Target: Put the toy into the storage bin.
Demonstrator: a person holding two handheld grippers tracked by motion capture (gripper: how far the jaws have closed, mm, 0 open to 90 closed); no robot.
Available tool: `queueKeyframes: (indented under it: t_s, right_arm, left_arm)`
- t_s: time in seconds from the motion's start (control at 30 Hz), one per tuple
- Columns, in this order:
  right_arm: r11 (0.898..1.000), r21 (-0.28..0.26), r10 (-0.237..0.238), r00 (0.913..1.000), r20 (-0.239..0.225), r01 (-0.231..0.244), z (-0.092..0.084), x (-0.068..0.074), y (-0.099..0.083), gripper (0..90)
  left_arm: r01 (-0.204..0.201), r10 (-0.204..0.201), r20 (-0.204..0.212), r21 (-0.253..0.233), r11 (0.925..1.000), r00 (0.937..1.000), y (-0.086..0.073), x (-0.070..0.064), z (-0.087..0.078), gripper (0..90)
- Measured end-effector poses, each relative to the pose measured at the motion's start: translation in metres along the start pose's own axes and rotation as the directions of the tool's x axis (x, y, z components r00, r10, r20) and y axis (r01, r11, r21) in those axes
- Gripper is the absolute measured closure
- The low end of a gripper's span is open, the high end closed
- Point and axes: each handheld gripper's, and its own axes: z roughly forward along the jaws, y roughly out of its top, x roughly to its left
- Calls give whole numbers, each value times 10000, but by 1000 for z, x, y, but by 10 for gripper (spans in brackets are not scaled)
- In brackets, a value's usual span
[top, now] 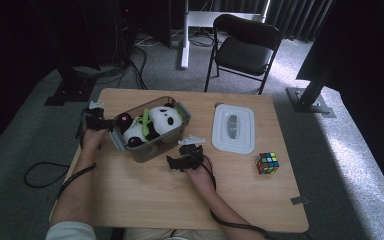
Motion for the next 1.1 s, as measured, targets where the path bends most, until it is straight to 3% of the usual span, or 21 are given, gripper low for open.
queueKeyframes:
  t_s: [0.13, 0.37, 0.5, 0.73, 0.77, 0.93, 1.0, 1.1]
  right_arm:
    - [10000, 27, 89, 9999, 55, -89, -2, -3, -2, 111]
    - [9998, -37, 180, 9997, 193, -179, -5, -10, -5, 112]
    - [9996, -23, 293, 9992, 290, -292, -9, -16, -8, 112]
    - [9991, -50, 412, 9978, 515, -410, -15, -26, -13, 112]
    - [9989, -63, 469, 9974, 545, -466, -16, -28, -13, 112]
    - [9985, -146, 533, 9963, 676, -525, -20, -34, -13, 112]
    - [9982, -169, 584, 9953, 771, -572, -23, -38, -15, 112]
    - [9981, -190, 599, 9947, 832, -585, -26, -40, -16, 112]
  left_arm:
    - [-46, 45, -81, -51, 10000, 10000, 0, -1, -1, 7]
    - [-499, 499, 93, -7, 9988, 9987, -3, -10, -9, 7]
    - [-593, 598, 555, -106, 9982, 9967, -12, -20, -16, 6]
    - [-1045, 1039, 740, 40, 9945, 9918, -18, -35, -25, 7]
    - [-1264, 1254, 835, 67, 9920, 9886, -20, -41, -28, 6]
    - [-1601, 1575, 983, 199, 9869, 9826, -25, -57, -30, 6]
    - [-1977, 1938, 1052, 279, 9799, 9754, -27, -68, -29, 6]
    - [-2167, 2123, 1207, 240, 9759, 9697, -28, -79, -28, 6]
